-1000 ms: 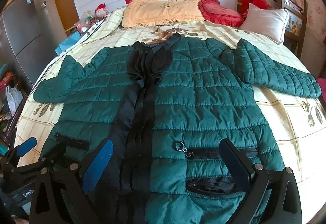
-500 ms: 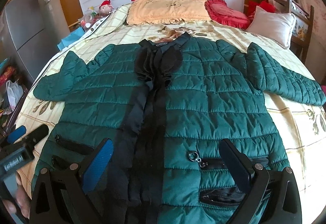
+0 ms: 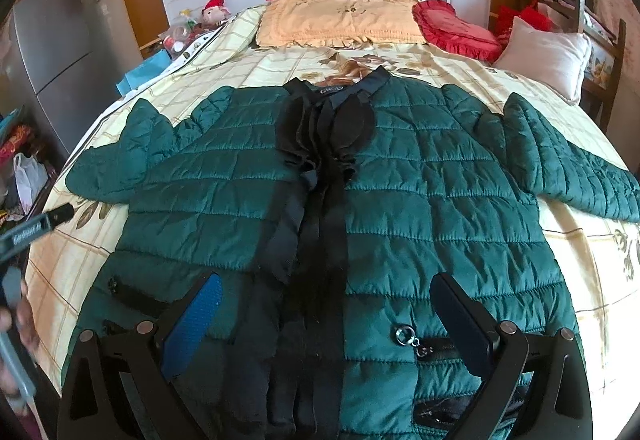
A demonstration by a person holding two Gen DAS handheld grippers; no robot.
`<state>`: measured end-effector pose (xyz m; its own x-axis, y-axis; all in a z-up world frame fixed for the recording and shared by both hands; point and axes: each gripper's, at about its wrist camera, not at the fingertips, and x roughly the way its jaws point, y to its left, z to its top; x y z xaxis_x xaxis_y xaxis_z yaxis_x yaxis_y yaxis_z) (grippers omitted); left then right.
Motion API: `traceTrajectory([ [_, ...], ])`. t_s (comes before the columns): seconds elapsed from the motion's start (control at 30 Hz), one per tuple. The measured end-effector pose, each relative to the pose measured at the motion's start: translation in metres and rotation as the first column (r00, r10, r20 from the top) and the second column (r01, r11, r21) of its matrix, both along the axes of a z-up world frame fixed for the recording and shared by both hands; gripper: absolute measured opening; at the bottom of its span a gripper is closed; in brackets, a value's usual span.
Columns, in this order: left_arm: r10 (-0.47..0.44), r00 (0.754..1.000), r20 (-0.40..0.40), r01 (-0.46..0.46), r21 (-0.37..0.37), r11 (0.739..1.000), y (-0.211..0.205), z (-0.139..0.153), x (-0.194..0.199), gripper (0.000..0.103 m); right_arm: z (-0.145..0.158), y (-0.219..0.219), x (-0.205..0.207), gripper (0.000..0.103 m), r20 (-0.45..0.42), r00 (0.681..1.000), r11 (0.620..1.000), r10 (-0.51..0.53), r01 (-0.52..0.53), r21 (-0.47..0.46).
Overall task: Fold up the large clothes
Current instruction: 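Move the left tool to the sleeve beside it and grasp the cuff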
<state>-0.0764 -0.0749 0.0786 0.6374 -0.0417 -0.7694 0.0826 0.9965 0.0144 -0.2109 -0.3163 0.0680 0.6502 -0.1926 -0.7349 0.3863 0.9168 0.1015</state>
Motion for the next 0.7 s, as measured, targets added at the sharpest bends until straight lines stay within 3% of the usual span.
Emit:
traceTrajectory([
  [0.27, 0.165, 0.984, -0.066, -0.171, -0.102, 0.98, 0.072, -0.017, 0.084, 0.102, -0.001, -0.001, 0.003, 0.103, -0.009, 1.0, 1.0, -0.001, 0.001, 0.01],
  [0.47, 0.293, 0.948, -0.126, -0.309, -0.131, 0.942, 0.113, -0.037, 0.144, 0.102, -0.003, 0.002, 0.007, 0.103, -0.033, 0.999, 1.0, 0.001, 0.0, 0.021],
  [0.7, 0.365, 0.92, -0.146, -0.384, -0.141, 0.912, 0.139, -0.053, 0.181, 0.102, -0.004, 0.004, 0.012, 0.103, -0.059, 0.998, 1.0, 0.014, -0.013, 0.006],
])
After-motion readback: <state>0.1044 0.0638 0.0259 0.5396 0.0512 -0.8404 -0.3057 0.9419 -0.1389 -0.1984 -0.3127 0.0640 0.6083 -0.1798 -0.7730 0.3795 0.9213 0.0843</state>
